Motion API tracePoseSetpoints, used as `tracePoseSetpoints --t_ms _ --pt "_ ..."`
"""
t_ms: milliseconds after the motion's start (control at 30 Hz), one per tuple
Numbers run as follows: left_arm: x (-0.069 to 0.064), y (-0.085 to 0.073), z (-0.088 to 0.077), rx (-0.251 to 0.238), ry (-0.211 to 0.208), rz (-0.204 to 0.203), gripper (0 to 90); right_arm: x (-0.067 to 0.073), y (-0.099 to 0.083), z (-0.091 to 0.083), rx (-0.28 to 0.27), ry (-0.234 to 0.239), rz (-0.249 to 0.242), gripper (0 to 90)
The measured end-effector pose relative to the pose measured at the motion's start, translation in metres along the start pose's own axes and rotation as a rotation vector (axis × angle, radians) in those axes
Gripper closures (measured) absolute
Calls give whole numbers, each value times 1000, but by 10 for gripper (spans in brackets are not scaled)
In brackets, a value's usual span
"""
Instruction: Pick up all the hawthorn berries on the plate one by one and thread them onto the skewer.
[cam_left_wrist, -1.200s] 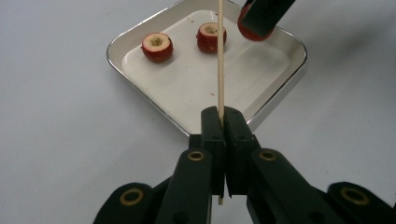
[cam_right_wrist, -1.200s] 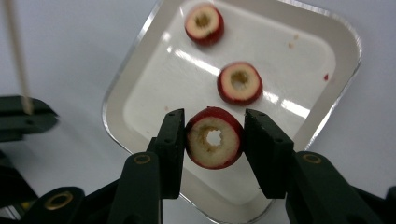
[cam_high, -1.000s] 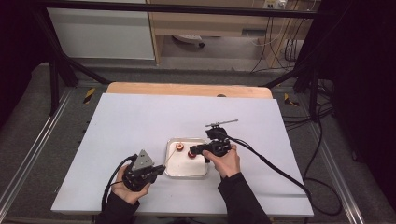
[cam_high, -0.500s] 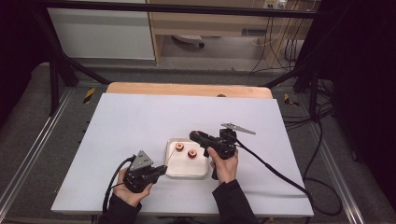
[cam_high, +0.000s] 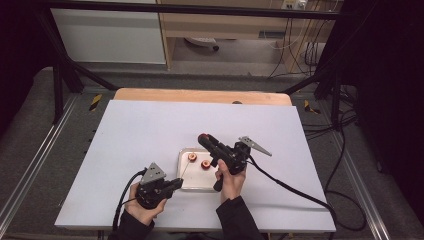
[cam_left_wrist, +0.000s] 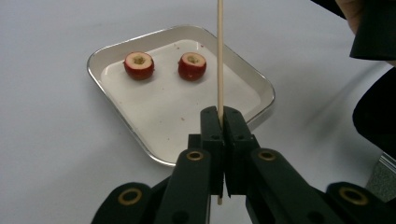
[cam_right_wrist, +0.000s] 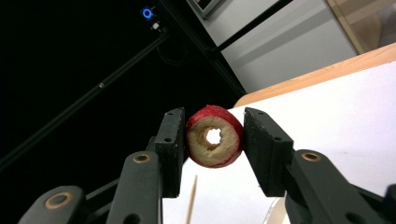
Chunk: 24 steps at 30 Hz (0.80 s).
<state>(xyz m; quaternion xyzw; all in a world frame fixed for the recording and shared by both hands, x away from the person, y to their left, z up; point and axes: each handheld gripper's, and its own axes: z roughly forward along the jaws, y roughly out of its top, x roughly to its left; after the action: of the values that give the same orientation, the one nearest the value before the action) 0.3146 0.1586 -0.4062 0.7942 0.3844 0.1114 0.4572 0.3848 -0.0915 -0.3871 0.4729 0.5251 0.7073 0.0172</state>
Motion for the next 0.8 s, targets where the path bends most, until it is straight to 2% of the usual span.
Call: tracePoseSetpoints --t_ms 167,467,800 --pt "-4 1 1 -18 -6 -3 882 1 -3 0 -33 31 40 604" --pt "-4 2 2 -28 -6 -8 882 1 -5 1 -36 62 76 606" --pt "-4 3 1 -34 -9 -10 882 1 -6 0 -32 72 72 606"
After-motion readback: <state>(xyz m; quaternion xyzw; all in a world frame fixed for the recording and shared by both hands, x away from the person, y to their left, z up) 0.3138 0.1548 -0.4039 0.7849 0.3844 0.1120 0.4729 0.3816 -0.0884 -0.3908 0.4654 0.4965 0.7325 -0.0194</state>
